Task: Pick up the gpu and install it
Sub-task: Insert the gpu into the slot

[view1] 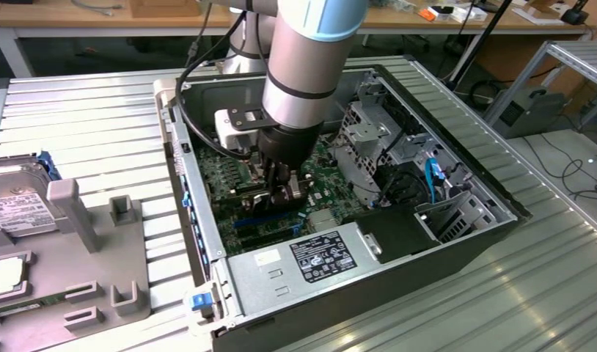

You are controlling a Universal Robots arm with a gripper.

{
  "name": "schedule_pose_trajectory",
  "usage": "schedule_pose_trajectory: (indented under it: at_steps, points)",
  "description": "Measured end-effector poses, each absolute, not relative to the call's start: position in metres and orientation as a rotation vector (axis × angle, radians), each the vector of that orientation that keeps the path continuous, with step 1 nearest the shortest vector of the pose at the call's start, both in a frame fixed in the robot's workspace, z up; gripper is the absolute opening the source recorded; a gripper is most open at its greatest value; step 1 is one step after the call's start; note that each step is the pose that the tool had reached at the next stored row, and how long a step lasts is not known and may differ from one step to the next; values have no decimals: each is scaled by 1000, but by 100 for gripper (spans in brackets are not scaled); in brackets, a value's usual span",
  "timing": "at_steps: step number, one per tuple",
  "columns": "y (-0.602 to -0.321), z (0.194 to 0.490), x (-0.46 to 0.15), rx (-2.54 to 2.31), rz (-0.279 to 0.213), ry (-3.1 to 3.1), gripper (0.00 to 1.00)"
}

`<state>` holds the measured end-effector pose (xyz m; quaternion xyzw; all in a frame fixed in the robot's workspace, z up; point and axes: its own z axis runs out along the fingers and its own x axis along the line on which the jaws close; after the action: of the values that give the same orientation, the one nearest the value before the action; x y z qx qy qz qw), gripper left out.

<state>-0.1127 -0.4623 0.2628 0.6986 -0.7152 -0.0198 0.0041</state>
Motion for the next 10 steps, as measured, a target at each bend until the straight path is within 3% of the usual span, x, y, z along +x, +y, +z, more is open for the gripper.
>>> schedule_pose_trajectory:
  at_steps: [10]
  points:
    - [-462,266,-113,2189,-61,-2241,27]
